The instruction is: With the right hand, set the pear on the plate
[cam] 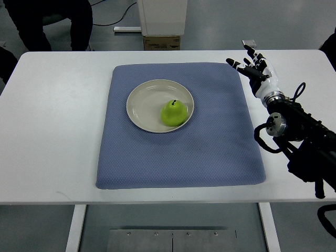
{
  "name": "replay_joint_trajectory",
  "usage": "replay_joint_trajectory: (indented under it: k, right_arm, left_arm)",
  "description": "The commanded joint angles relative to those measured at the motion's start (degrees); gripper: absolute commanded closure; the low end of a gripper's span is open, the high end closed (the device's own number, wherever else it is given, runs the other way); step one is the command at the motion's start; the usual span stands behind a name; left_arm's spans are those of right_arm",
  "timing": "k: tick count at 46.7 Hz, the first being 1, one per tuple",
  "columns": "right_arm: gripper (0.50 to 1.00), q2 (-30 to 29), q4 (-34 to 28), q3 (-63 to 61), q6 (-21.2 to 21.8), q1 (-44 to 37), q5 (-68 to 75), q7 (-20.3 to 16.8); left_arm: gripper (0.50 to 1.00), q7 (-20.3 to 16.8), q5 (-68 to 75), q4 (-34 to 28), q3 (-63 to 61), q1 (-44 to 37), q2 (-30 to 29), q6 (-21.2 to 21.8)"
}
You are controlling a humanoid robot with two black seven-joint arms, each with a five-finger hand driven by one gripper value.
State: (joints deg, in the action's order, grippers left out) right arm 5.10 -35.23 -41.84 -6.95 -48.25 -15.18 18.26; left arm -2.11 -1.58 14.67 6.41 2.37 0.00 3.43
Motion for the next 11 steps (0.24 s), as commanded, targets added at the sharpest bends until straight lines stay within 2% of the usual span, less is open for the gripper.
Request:
replay_joint_trajectory:
  k: [1,11]
  right_arm:
    - [0.5,0.0,0.0,0.0,0.0,0.0,0.0,0.0]
    - [0.5,-0.1,0.0,-0.1,0.0,0.4,0.0,0.1]
  left_arm:
    - [0.5,0.0,0.0,0.0,0.0,0.0,0.0,0.0]
    - [0.5,0.0,0.0,0.0,0.0,0.0,0.0,0.0]
